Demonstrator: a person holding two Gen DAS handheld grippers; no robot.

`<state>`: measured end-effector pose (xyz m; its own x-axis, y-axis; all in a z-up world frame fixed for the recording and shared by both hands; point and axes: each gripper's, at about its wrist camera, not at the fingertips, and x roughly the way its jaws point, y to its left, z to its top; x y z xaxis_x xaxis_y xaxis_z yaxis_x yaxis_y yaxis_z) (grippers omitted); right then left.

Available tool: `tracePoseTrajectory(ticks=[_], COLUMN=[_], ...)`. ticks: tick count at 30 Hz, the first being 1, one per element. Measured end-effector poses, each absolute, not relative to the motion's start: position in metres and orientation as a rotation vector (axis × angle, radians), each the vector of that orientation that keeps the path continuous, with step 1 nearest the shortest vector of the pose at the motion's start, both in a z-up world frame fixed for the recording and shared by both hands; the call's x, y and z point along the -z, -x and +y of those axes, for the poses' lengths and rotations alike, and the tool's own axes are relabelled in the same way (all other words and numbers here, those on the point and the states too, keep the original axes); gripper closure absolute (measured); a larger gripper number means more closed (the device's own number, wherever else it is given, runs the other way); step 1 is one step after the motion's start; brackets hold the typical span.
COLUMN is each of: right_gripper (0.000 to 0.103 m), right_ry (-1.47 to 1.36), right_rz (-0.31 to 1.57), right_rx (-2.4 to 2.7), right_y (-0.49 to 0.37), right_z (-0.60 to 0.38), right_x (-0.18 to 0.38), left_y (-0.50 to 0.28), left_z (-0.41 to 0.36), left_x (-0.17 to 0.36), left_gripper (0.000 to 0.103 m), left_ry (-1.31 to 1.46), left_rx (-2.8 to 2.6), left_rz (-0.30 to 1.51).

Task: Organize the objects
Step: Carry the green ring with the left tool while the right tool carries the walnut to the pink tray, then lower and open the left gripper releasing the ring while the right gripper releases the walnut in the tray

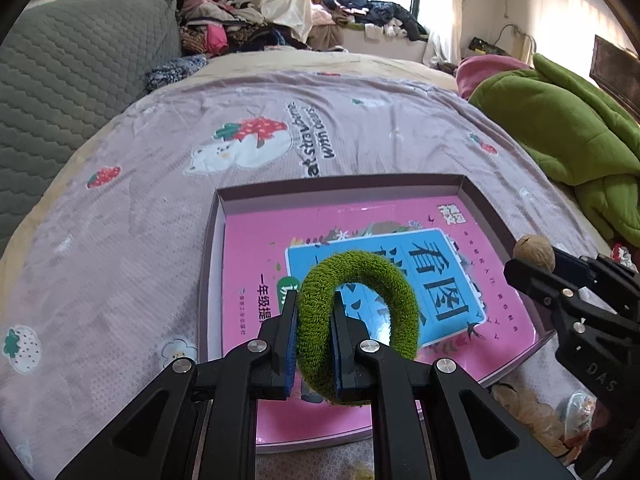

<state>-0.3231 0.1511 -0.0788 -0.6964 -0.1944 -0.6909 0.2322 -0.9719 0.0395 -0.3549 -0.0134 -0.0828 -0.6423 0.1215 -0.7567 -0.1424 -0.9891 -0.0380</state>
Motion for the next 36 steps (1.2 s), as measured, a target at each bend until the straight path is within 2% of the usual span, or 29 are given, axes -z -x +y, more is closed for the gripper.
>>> tracePoseTrajectory(ticks=[28,31,36], right_gripper=[0.070,0.070,0.069], right_ry=[-1.327,-1.336,-1.346], right_rz=[0.124,0.111,0.107], right_rx=[2.634,2.636,2.641], right_y=[0.342,0.342,0.343], right_z=[0.143,0.145,0.148], right_x=[0.127,0.128,0.128], left_y=[0.368,0.370,0.371], left_z=[-0.009,-0.010,-0.008], left_x=[0.122,0.127,0.129], left_gripper=[0.087,0.085,0.074], left_ry=[1.392,1.409,1.414], left_rx=[-2.666,-2.665,-2.672], left_rz=[0.097,0.108,0.141])
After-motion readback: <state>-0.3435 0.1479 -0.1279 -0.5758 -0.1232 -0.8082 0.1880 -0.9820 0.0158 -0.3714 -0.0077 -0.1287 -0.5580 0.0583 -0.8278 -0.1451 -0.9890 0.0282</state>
